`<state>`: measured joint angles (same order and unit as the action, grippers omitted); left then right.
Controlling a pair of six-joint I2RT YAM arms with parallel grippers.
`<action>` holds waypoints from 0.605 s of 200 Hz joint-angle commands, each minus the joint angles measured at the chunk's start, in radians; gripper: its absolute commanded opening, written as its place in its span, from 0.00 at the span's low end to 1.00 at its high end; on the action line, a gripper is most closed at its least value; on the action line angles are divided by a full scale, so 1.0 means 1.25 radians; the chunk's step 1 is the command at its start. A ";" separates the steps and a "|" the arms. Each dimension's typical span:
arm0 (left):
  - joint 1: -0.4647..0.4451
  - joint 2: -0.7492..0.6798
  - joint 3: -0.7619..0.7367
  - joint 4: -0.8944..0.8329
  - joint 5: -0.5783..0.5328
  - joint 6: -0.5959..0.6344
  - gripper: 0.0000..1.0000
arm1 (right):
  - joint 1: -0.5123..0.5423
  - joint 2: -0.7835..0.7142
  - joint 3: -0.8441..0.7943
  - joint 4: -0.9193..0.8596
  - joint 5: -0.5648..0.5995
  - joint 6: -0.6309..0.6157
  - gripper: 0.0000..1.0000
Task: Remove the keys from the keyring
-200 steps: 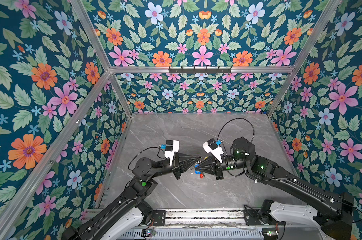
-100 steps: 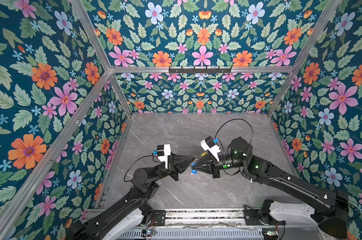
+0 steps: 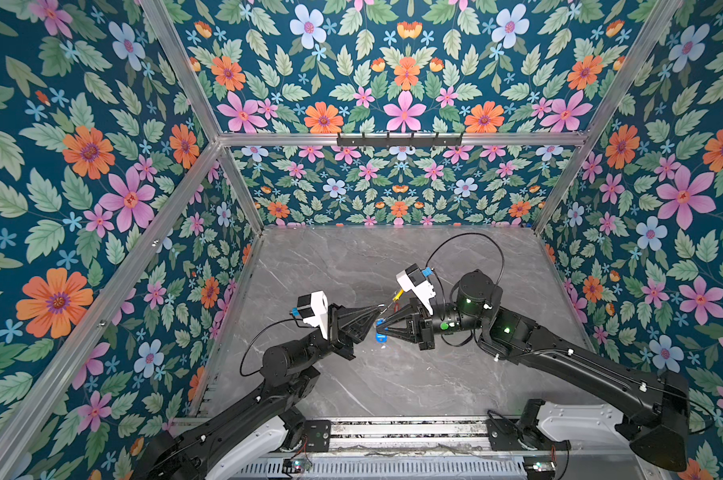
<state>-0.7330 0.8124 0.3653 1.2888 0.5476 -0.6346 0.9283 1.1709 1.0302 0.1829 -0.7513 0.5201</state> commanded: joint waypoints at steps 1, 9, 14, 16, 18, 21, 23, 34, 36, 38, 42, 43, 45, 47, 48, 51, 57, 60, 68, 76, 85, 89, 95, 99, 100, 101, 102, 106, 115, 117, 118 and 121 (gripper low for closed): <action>0.000 -0.027 0.024 -0.115 -0.031 0.059 0.00 | 0.001 -0.034 -0.019 -0.050 0.000 -0.059 0.00; 0.000 -0.039 0.028 -0.149 -0.045 0.078 0.00 | 0.001 -0.051 -0.033 -0.065 -0.002 -0.067 0.00; -0.001 -0.044 0.031 -0.166 -0.053 0.087 0.00 | 0.001 -0.062 -0.044 -0.073 0.001 -0.071 0.00; -0.001 -0.045 0.033 -0.173 -0.056 0.089 0.00 | 0.001 -0.066 -0.049 -0.077 0.002 -0.073 0.00; 0.000 -0.048 0.034 -0.180 -0.060 0.091 0.00 | 0.001 -0.071 -0.052 -0.081 0.005 -0.075 0.00; 0.000 -0.051 0.037 -0.190 -0.064 0.094 0.00 | 0.000 -0.077 -0.058 -0.087 0.008 -0.077 0.00; 0.000 -0.053 0.038 -0.196 -0.067 0.095 0.00 | 0.000 -0.081 -0.062 -0.089 0.012 -0.078 0.00; 0.000 -0.062 0.042 -0.227 -0.079 0.110 0.00 | -0.008 -0.101 -0.086 -0.104 0.024 -0.077 0.00; 0.000 -0.063 0.043 -0.234 -0.081 0.113 0.00 | -0.011 -0.105 -0.091 -0.105 0.025 -0.078 0.00; 0.000 -0.064 0.047 -0.242 -0.083 0.115 0.00 | -0.016 -0.108 -0.096 -0.109 0.026 -0.077 0.00; 0.000 -0.067 0.050 -0.260 -0.089 0.121 0.00 | -0.022 -0.116 -0.106 -0.115 0.031 -0.076 0.00; 0.000 -0.068 0.051 -0.264 -0.091 0.124 0.00 | -0.023 -0.119 -0.109 -0.116 0.032 -0.075 0.00; 0.000 -0.070 0.053 -0.273 -0.095 0.128 0.00 | -0.027 -0.123 -0.114 -0.118 0.034 -0.073 0.00; 0.000 -0.071 0.054 -0.282 -0.098 0.131 0.00 | -0.035 -0.127 -0.120 -0.118 0.036 -0.071 0.00; -0.001 -0.072 0.054 -0.287 -0.100 0.133 0.00 | -0.038 -0.130 -0.124 -0.118 0.037 -0.070 0.00; 0.000 -0.076 0.057 -0.297 -0.105 0.138 0.00 | -0.047 -0.135 -0.136 -0.116 0.039 -0.065 0.00; 0.001 -0.083 0.057 -0.317 -0.119 0.145 0.00 | -0.071 -0.153 -0.160 -0.109 0.040 -0.055 0.00; 0.001 -0.087 0.057 -0.327 -0.128 0.148 0.00 | -0.084 -0.160 -0.174 -0.103 0.040 -0.044 0.00; 0.000 -0.101 0.055 -0.357 -0.145 0.158 0.00 | -0.119 -0.183 -0.209 -0.089 0.037 -0.023 0.00; 0.000 -0.114 0.053 -0.380 -0.155 0.169 0.00 | -0.149 -0.203 -0.237 -0.093 0.042 -0.013 0.00; -0.001 -0.128 0.050 -0.402 -0.162 0.173 0.00 | -0.180 -0.217 -0.265 -0.106 0.058 -0.008 0.00; 0.000 -0.133 0.048 -0.409 -0.163 0.175 0.00 | -0.190 -0.220 -0.275 -0.110 0.063 -0.006 0.00; 0.000 -0.139 0.046 -0.421 -0.164 0.177 0.00 | -0.210 -0.217 -0.290 -0.118 0.070 -0.003 0.00; 0.000 -0.144 0.045 -0.427 -0.164 0.178 0.00 | -0.220 -0.212 -0.300 -0.124 0.077 -0.001 0.00; 0.000 -0.145 0.045 -0.428 -0.164 0.178 0.00 | -0.223 -0.210 -0.303 -0.125 0.080 0.000 0.00; 0.000 -0.144 0.045 -0.430 -0.164 0.178 0.00 | -0.226 -0.208 -0.304 -0.127 0.082 0.000 0.00; 0.000 -0.146 0.044 -0.431 -0.165 0.178 0.00 | -0.229 -0.207 -0.307 -0.128 0.084 0.001 0.00; -0.001 -0.148 0.044 -0.434 -0.165 0.176 0.00 | -0.238 -0.197 -0.319 -0.128 0.095 0.005 0.00; 0.000 -0.152 0.040 -0.436 -0.163 0.173 0.00 | -0.255 -0.171 -0.342 -0.128 0.115 0.013 0.00; 0.000 -0.153 0.039 -0.436 -0.163 0.173 0.00 | -0.258 -0.164 -0.347 -0.127 0.119 0.013 0.00; 0.000 -0.154 0.038 -0.436 -0.162 0.172 0.00 | -0.259 -0.161 -0.349 -0.127 0.122 0.014 0.00; 0.000 -0.153 0.038 -0.436 -0.161 0.171 0.00 | -0.262 -0.151 -0.354 -0.127 0.130 0.015 0.00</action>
<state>-0.7330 0.6319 0.4191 0.7773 0.3614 -0.4393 0.6403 0.9241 0.6395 0.0433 -0.6720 0.5014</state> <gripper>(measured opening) 0.050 0.057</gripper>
